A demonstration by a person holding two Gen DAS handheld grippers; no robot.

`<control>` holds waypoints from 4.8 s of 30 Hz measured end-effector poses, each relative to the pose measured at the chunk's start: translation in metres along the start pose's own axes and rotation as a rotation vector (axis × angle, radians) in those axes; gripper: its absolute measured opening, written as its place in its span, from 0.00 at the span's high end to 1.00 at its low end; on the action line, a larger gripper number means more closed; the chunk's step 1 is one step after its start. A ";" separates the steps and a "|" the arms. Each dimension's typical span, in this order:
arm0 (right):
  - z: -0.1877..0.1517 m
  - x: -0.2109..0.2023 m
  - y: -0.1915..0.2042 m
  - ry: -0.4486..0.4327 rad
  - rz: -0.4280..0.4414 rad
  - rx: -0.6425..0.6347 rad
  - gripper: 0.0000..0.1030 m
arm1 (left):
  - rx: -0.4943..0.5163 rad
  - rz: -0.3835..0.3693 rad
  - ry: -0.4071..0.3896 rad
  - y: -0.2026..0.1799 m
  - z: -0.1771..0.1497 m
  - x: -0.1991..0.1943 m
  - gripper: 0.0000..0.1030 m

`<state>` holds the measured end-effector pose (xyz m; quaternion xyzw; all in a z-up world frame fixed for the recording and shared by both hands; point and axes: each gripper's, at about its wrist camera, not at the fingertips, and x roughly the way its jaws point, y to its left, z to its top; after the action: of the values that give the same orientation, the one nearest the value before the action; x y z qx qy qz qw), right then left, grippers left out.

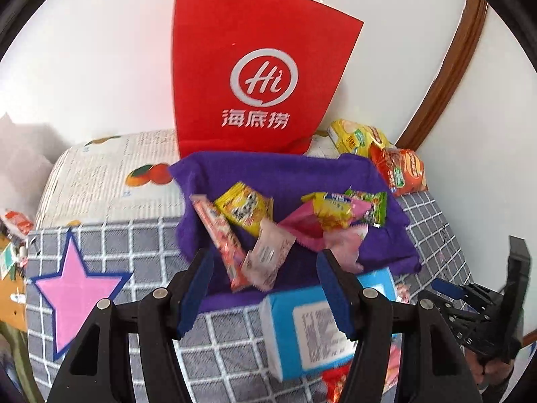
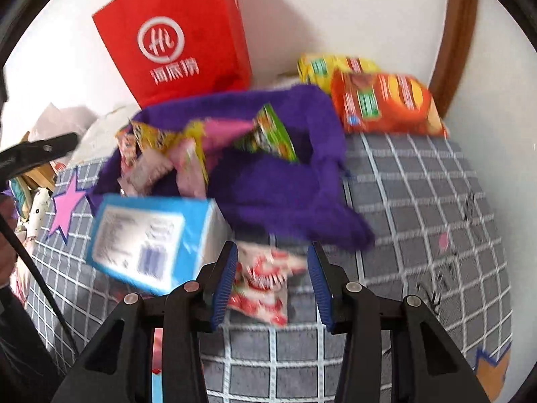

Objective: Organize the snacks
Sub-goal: 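Grasp the red-white lychee candy bag on the bed with the right tool, then lift the lychee candy bag with the right tool while the left tool grasps the blue snack bag, then carry the lychee bag and blue snack bag over the purple towel with both tools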

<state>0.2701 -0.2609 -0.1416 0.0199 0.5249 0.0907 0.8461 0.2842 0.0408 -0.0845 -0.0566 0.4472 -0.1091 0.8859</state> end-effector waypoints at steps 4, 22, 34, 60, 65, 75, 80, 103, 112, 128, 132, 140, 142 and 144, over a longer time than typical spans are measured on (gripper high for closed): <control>-0.013 0.018 -0.008 0.033 0.019 0.041 0.58 | -0.016 0.016 0.014 0.010 -0.019 -0.007 0.40; -0.028 0.036 -0.020 0.055 0.107 0.097 0.77 | -0.083 -0.020 0.078 0.015 -0.060 -0.006 0.40; -0.092 -0.006 -0.010 0.174 0.103 -0.029 0.77 | -0.063 -0.020 0.074 -0.004 -0.092 -0.031 0.40; -0.121 -0.002 0.013 0.104 -0.020 -0.064 0.44 | 0.000 0.008 0.097 -0.023 -0.124 -0.028 0.40; -0.125 -0.004 0.018 0.071 -0.044 -0.082 0.47 | 0.034 -0.016 0.141 -0.029 -0.143 -0.016 0.40; -0.127 -0.035 0.005 0.015 -0.028 -0.027 0.48 | 0.099 -0.061 0.190 -0.043 -0.172 0.003 0.33; -0.132 -0.050 -0.005 0.003 -0.038 -0.012 0.48 | 0.163 -0.075 0.191 -0.058 -0.180 0.007 0.27; -0.118 -0.063 0.012 -0.041 -0.035 -0.056 0.48 | 0.140 -0.010 0.123 -0.041 -0.180 -0.009 0.51; -0.079 -0.082 0.027 -0.112 -0.022 -0.069 0.48 | 0.072 0.021 0.036 -0.017 -0.142 -0.045 0.51; 0.025 -0.086 0.052 -0.214 0.028 -0.073 0.48 | 0.030 0.056 -0.079 0.008 -0.039 -0.050 0.51; 0.055 -0.074 0.060 -0.215 0.034 -0.089 0.48 | 0.026 0.044 -0.090 0.009 -0.013 -0.039 0.51; 0.106 -0.046 0.065 -0.216 0.068 -0.084 0.48 | 0.022 0.018 -0.088 0.008 0.027 -0.011 0.51; 0.117 -0.039 0.067 -0.223 0.079 -0.082 0.48 | 0.016 0.012 -0.088 0.008 0.034 -0.003 0.51; 0.123 -0.033 0.070 -0.224 0.088 -0.084 0.48 | 0.014 0.013 -0.085 0.008 0.039 0.005 0.51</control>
<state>0.3563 -0.1901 -0.0480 0.0178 0.4215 0.1468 0.8947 0.3196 0.0471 -0.0667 -0.0521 0.4089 -0.1039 0.9052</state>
